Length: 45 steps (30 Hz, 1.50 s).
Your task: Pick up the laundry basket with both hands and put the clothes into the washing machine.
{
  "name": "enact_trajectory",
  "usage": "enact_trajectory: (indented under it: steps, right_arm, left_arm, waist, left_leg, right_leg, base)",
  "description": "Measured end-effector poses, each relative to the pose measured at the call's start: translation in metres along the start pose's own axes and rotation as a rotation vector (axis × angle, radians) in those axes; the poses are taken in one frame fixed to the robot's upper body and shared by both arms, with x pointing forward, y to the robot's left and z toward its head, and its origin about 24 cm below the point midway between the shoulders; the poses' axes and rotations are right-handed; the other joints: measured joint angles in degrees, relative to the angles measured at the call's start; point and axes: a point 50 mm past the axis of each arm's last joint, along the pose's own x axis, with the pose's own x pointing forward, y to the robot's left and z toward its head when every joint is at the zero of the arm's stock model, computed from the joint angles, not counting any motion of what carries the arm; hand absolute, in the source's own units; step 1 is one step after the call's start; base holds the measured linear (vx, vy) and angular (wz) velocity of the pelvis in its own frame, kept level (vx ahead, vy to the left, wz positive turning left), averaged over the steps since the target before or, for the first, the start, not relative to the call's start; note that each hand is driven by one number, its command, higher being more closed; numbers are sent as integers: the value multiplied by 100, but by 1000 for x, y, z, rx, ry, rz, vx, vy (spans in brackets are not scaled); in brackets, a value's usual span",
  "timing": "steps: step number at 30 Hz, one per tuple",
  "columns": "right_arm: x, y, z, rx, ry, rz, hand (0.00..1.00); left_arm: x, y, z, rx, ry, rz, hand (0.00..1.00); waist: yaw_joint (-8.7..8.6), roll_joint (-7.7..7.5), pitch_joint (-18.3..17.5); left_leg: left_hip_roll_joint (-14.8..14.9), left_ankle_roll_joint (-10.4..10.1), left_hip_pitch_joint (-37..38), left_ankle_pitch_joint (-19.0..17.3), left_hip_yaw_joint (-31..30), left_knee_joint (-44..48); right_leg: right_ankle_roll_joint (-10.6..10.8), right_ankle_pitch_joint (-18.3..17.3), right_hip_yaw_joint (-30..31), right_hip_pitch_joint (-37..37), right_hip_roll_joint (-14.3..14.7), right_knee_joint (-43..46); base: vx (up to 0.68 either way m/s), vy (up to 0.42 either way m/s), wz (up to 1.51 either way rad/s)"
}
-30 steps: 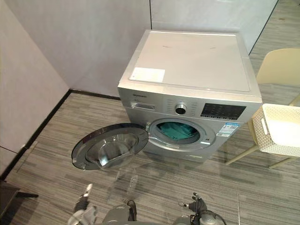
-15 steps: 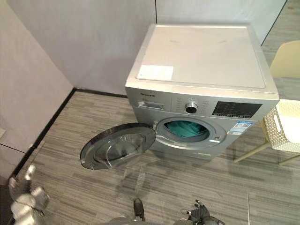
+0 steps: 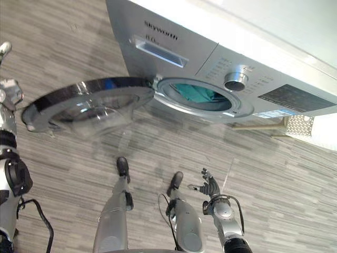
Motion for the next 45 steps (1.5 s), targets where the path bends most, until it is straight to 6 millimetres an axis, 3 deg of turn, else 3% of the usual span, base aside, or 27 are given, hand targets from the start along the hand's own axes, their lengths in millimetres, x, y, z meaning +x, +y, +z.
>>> enact_trajectory:
  steps: [3,8,12,13,14,17,18,19,20,21,22,23,25,26,28,31,38,45]
  right_arm:
    - [-6,1,6,10,-42,-10,0]
    - [-12,11,13,9,-86,31,0]
    - [-15,24,11,-5,-71,115,0]
    - [-15,25,12,-5,-73,125,0]
    - [-16,25,14,-6,-78,131,0]
    - [-16,27,21,-16,-108,148,0]
    - [-16,27,21,-24,-106,159,0]
    - [-17,27,20,-28,-103,161,0]
    - [-17,26,17,-52,-90,159,0]
    - [-17,26,12,-56,-70,155,0]
    - [-17,24,0,-63,-18,150,0]
    - [-17,23,-10,-75,23,149,0]
    - [-19,14,-47,-119,206,144,0]
    - [-23,10,-59,-128,264,135,0]
    - [-40,-6,-95,-152,453,100,0]
    - [-53,-17,-112,-154,538,69,0]
    - [-54,-15,-115,-148,550,69,0]
    - [-48,-16,-112,-175,546,65,0]
  left_arm:
    - [6,-4,24,-36,-42,-36,0]
    - [6,4,11,-93,12,-70,0]
    - [-8,15,-41,-56,175,-106,0]
    - [-21,17,-70,-27,257,-113,0]
    - [-28,17,-84,-11,295,-119,0]
    - [-85,-5,-165,13,556,-222,0]
    - [-117,-19,-195,16,664,-283,0]
    - [-134,-28,-208,28,712,-325,0]
    - [-175,-55,-232,59,820,-467,0]
    - [-192,-66,-239,75,861,-525,0]
    - [-222,-88,-249,93,925,-637,0]
    - [-236,-96,-252,96,950,-679,0]
    - [-268,-120,-254,118,981,-813,0]
    - [-274,-126,-252,113,974,-839,0]
    - [-285,-148,-242,115,891,-903,0]
    - [-300,-186,-217,69,752,-989,0]
    - [-352,-231,-188,111,629,-1262,0]
    - [-360,-223,-195,135,626,-1301,0]
  waist:
    - [39,-56,55]
    - [49,-67,57]
    - [58,-62,46]
    - [67,-56,16]
    - [74,-59,-5]
    - [72,-46,-136]
    - [41,-38,-270]
    - [21,-30,-345]
    - [0,-13,-456]
    - [-15,-10,-514]
    - [-69,1,-668]
    - [-122,20,-786]
    - [-393,304,-1019]
    - [-420,395,-1074]
    - [-562,739,-1262]
    - [-720,969,-1405]
    - [-1060,1010,-1515]
    - [-1095,1103,-1556]
  left_leg:
    - [173,-16,-364,7,2,189]
    - [251,-42,-447,15,28,172]
    - [261,-74,-464,38,83,173]
    - [270,-74,-453,38,125,211]
    - [278,-74,-448,38,166,235]
    - [324,-118,-278,1,412,380]
    - [369,-189,-146,-65,548,414]
    - [406,-174,-82,-122,650,456]
    - [466,-191,159,-296,814,591]
    - [480,-205,270,-368,897,635]
    - [476,-211,497,-467,1061,714]
    - [467,-198,587,-470,1169,733]
    - [403,-196,1104,-484,1404,595]
    - [381,-197,1233,-482,1474,524]
    - [246,-246,1725,-440,1680,191]
    - [44,-269,2214,-266,1807,-316]
    - [-152,-256,2434,-104,1910,-667]
    - [-191,-259,2391,-107,1737,-691]
  right_leg:
    - [-54,65,-124,-199,151,-17]
    - [52,148,-125,-281,210,-17]
    - [84,169,-107,-296,210,-73]
    - [84,169,-98,-283,210,-85]
    - [85,169,-91,-278,209,-92]
    - [85,169,-25,-116,203,-133]
    - [86,168,53,-31,215,-135]
    - [88,166,80,17,227,-138]
    - [91,146,225,182,233,-128]
    - [80,118,274,246,224,-113]
    - [4,38,403,356,176,-92]
    - [-29,-6,498,377,157,-75]
    - [6,-130,782,546,101,110]
    - [19,-157,858,563,90,175]
    - [71,-230,1067,715,38,306]
    - [93,-245,1189,911,12,292]
    - [131,-136,1360,971,3,69]
    - [146,55,1483,975,12,-240]
  base:
    - [-15,-10,4]
    - [-11,15,-1]
    - [-16,31,-4]
    - [-9,24,-8]
    - [-10,17,-12]
    - [-5,4,-18]
    - [0,1,-26]
    - [-8,0,-46]
    - [-11,0,-47]
    - [-13,4,-64]
    - [-14,4,-54]
    - [-7,-7,-65]
    - [-9,-12,-57]
    - [-7,4,-48]
    - [8,25,-41]
    - [29,42,-22]
    - [26,27,-10]
    - [47,-7,-11]
